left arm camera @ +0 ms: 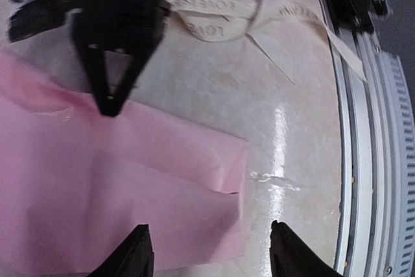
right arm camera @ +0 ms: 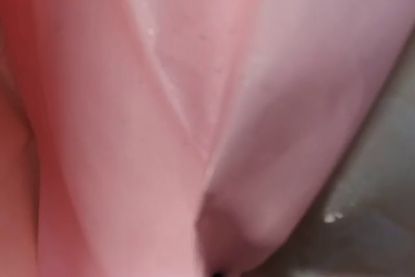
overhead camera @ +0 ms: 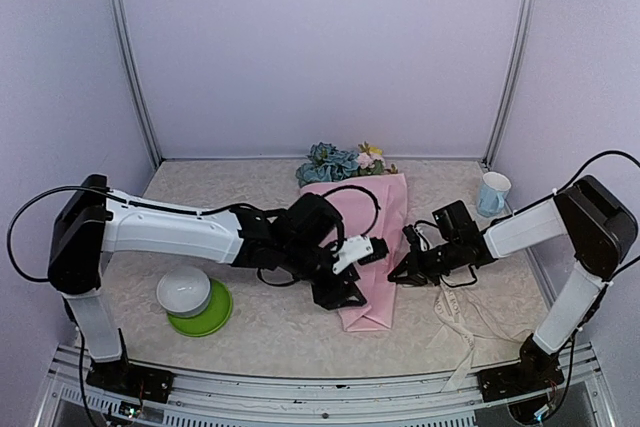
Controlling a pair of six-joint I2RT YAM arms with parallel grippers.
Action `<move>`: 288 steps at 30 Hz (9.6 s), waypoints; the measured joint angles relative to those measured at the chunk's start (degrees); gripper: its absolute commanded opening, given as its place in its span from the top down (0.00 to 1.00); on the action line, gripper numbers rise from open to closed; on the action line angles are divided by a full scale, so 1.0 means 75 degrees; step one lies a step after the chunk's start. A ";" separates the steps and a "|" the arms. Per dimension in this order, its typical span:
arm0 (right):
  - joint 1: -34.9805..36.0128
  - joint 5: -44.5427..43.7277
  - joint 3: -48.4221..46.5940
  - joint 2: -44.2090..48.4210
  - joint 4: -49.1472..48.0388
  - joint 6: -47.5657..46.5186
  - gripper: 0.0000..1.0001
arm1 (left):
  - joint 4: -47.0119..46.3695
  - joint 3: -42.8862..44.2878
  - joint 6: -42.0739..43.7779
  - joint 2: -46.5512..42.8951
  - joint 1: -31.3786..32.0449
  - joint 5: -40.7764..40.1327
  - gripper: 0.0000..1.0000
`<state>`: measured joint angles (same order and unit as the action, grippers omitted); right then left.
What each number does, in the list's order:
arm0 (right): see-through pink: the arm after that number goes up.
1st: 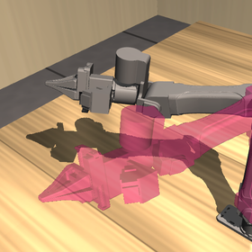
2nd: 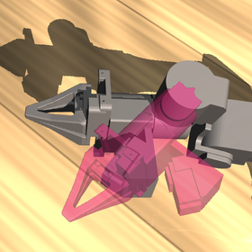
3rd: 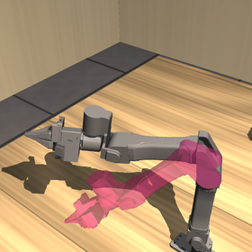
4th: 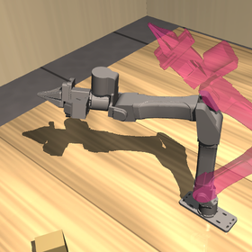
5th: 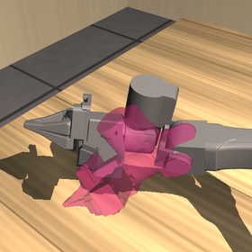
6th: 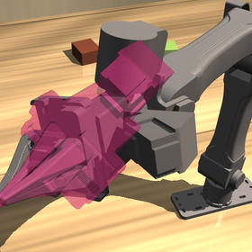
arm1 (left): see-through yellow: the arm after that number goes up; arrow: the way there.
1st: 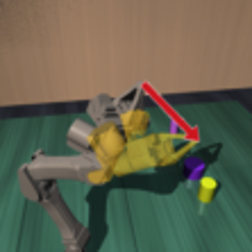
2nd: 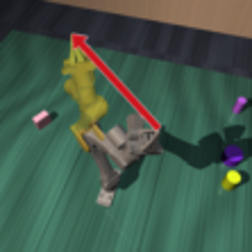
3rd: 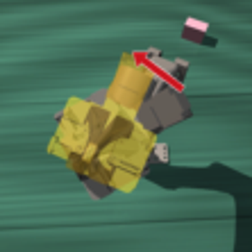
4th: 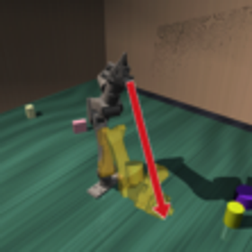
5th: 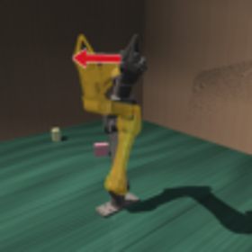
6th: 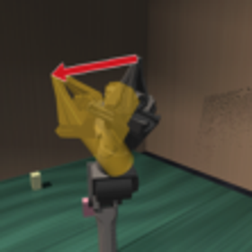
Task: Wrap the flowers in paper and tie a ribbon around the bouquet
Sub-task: Press the fold line of the folded bouquet, then pick up the ribbon from the corner of the board, then place the ribbon at the corner of the board, then adjust the folded bouquet at the center of the board.
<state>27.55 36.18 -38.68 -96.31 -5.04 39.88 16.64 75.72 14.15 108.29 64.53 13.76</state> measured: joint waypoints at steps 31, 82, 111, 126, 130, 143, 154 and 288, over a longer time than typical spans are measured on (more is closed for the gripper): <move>0.0000 -0.1743 -0.1294 0.2020 0.2871 -0.1008 0.65 | 0.1113 0.2897 -0.1139 0.2830 -0.1326 0.0985 0.41; 0.2311 -0.4301 -0.0740 0.0766 0.9410 0.0125 1.00 | 0.2597 0.4552 -0.0985 0.3687 -0.1367 0.1378 0.40; -0.2938 -0.2209 -0.7985 0.4718 0.5010 -0.2366 1.00 | 0.2547 0.4508 -0.0976 0.3687 -0.1364 0.1378 0.40; 0.1810 -0.0895 0.0198 0.3238 0.3739 0.0111 0.53 | 0.2535 0.4508 -0.0976 0.3687 -0.1367 0.1384 0.40; 0.1915 -0.1125 0.0207 0.3322 0.3990 0.0233 0.36 | 0.2532 0.4508 -0.0976 0.3687 -0.1367 0.1390 0.40; -0.0286 -0.1571 -0.0947 0.2506 0.3150 0.0052 0.75 | 0.2486 0.4468 -0.0979 0.3684 -0.1367 0.1393 0.40; -0.0495 -0.0667 -0.0880 0.0595 0.0670 0.0836 0.69 | 0.2442 0.4447 -0.0979 0.3684 -0.1367 0.1425 0.39; -0.0498 -0.3780 -0.0781 0.0603 0.2838 0.0102 0.92 | 0.2728 0.7367 -0.2410 0.5266 -0.2305 0.1052 0.43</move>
<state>23.81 7.84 -44.53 -91.79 16.25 40.64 37.10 130.98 -3.92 147.79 47.24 21.65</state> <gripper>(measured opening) 0.006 0.572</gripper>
